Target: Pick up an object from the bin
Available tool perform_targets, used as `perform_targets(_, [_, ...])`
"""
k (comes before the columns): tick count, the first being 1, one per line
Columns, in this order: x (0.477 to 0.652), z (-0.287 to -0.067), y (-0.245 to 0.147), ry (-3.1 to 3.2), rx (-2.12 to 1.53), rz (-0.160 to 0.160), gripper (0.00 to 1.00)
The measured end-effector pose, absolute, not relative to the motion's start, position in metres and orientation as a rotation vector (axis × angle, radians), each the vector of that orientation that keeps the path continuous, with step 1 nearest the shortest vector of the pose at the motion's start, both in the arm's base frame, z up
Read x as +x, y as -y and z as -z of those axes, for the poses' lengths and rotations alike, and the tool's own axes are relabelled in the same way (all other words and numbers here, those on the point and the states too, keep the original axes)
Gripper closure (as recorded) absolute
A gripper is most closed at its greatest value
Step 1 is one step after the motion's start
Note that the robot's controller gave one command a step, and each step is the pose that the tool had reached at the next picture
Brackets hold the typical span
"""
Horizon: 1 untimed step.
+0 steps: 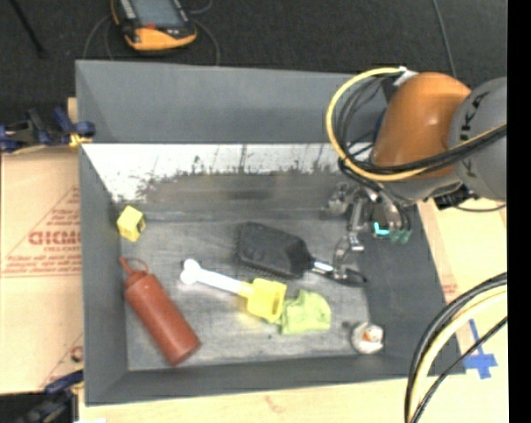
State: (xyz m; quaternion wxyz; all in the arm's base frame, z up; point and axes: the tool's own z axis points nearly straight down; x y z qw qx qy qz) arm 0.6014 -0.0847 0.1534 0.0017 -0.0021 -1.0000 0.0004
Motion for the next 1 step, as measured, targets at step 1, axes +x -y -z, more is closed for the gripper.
perform_targets(1, [0.6033, -0.1579, 0.0846, 3.146, -0.004, -0.003, 0.00])
